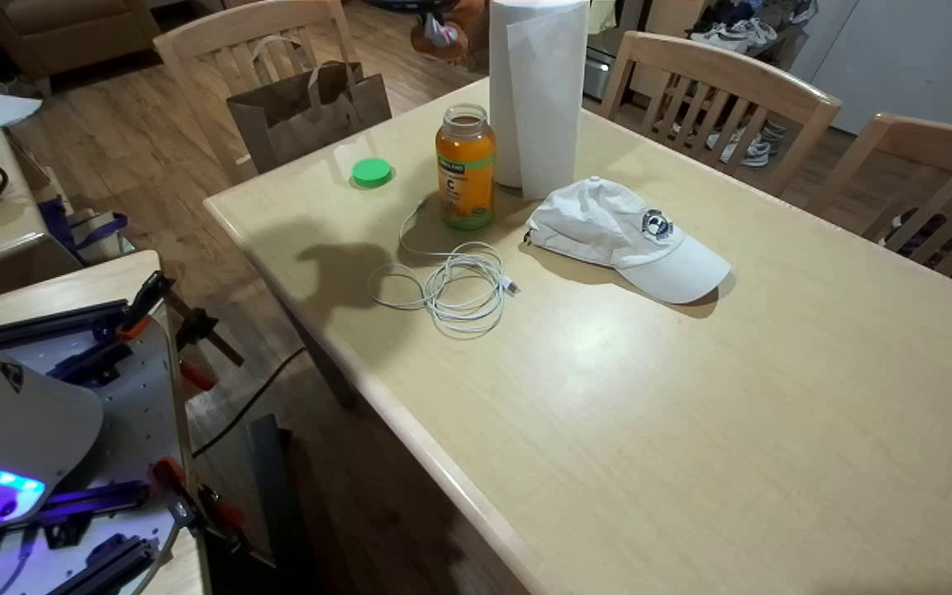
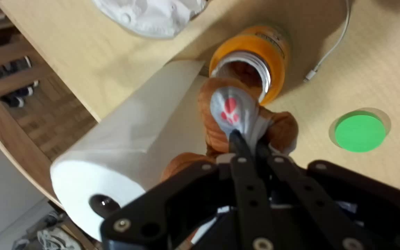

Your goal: Put the doll in the bag

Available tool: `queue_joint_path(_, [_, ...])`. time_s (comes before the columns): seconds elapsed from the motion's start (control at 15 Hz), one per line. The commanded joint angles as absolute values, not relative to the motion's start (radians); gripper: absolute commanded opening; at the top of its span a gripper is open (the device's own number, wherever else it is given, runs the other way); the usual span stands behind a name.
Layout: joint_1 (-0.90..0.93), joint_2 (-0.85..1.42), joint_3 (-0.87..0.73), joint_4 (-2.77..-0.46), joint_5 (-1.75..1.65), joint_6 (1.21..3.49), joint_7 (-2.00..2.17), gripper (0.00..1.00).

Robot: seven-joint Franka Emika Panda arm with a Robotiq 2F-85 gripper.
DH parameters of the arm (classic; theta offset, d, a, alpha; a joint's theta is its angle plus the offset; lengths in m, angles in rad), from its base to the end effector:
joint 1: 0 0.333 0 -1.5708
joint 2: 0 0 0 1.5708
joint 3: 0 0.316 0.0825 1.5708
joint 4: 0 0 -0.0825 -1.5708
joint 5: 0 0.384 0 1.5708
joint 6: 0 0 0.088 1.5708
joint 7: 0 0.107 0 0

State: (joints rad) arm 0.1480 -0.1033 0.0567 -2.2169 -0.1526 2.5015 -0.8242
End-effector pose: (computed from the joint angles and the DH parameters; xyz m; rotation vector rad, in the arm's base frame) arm 0.5312 0.1119 0.4622 2.4212 1.5423 0.4827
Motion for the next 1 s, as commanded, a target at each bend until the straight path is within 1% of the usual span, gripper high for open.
queue_joint_path(0.0, [0.152, -0.112, 0.07, -2.216, -0.136, 2.5, -0.869, 0.06])
queue_joint_path(0.2, [0.163, -0.14, 0.07, -2.223, -0.12, 2.5, -0.931, 0.05])
queue_joint_path(0.4, [0.216, -0.071, 0.062, -2.193, 0.067, 2.533, -1.169, 0.04])
queue_joint_path(0.67, [0.254, 0.041, 0.125, -2.122, 0.251, 2.511, -1.376, 0.04])
queue_joint_path(0.93, [0.238, 0.123, 0.214, -2.069, 0.329, 2.475, -1.564, 0.03])
